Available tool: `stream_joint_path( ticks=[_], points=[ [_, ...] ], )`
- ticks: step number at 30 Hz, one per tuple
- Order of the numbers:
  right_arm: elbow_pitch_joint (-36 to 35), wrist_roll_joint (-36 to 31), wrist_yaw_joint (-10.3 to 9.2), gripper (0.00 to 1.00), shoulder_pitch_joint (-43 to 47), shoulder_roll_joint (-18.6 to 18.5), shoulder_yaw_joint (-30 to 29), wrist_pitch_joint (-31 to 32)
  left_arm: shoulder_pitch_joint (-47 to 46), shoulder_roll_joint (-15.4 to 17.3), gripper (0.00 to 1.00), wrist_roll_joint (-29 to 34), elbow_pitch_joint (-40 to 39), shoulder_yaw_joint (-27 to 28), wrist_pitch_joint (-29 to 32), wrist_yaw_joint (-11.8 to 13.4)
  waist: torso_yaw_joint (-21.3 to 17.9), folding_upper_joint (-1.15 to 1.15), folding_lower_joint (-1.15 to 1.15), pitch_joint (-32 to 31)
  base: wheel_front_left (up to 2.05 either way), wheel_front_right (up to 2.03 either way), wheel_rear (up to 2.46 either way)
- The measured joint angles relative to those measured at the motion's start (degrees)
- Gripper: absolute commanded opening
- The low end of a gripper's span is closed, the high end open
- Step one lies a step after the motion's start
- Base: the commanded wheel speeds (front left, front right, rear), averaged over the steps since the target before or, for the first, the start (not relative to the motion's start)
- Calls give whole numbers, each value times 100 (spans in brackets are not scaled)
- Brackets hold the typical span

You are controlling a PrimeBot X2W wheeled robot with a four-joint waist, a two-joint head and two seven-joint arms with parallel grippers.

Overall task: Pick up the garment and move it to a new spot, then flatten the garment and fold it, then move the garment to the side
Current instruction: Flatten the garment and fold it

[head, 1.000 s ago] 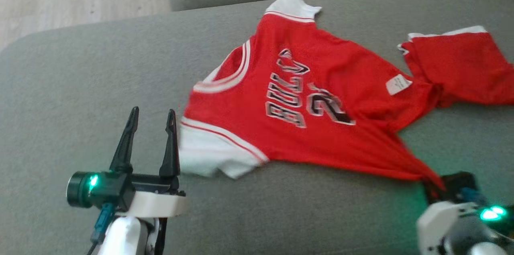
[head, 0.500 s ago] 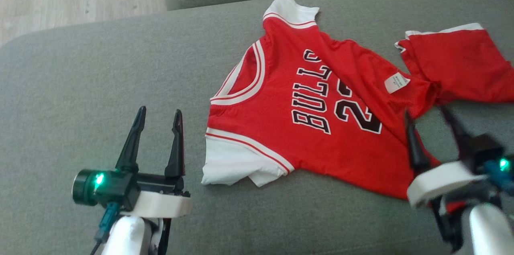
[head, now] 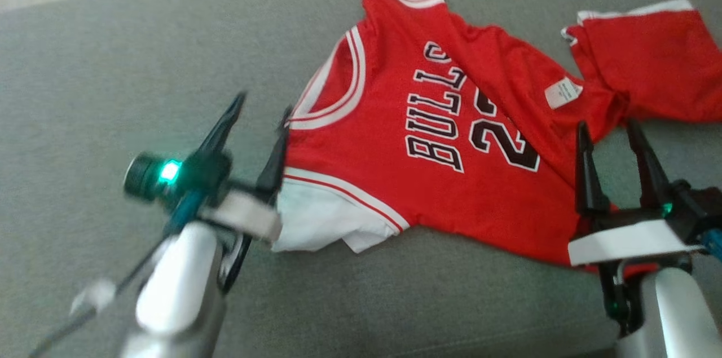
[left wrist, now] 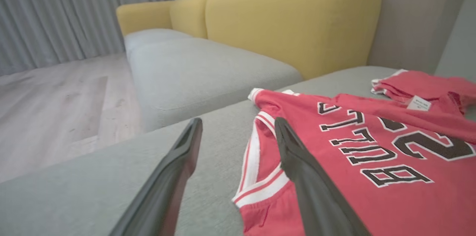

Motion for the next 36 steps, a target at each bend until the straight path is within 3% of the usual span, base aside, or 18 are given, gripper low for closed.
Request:
stream_joint_path(
  ticks=[4, 8, 12, 26, 27, 28, 32, 36],
  points=[
    [11, 110, 0, 100, -165, -1, 64, -107, -939, 71, 100, -107, 743, -467, 905, -99, -208, 0, 1, 322, 0, 0, 0],
    [99, 276, 0, 100, -208, 0, 202, -264, -1717, 201, 100, -349, 1255, -860, 1278, -141, -457, 0, 1, 665, 0, 0, 0],
    [201, 368, 0, 100, -232, 0, 381, -358, -2492, 287, 100, -625, 1663, -1262, 1322, -141, -695, 0, 1, 1015, 0, 0, 0],
    [335, 520, 0, 100, -476, 1, 670, -554, -3669, 460, 100, -1285, 3048, -2051, 1310, -142, -1291, 0, 0, 1575, 0, 0, 0],
    [338, 520, 0, 100, -478, 1, 673, -555, -3746, 470, 37, -1312, 3132, -2115, 1308, -142, -1312, 0, 0, 1590, 0, 0, 0],
    [339, 521, 0, 100, -483, 1, 676, -557, -3808, 475, 0, -1317, 3216, -2135, 1266, -143, -1328, 0, 0, 1602, 0, 0, 0],
    [339, 526, 0, 100, -563, 1, 675, -559, -3944, 561, 0, -1318, 3507, -2127, 875, -115, -1355, 0, 0, 1611, 0, 0, 0],
    [336, 520, 0, 100, -580, 1, 672, -559, -4022, 667, 0, -1321, 3808, -2071, 393, 65, -1310, 0, 0, 1568, 0, 0, 0]
  ],
)
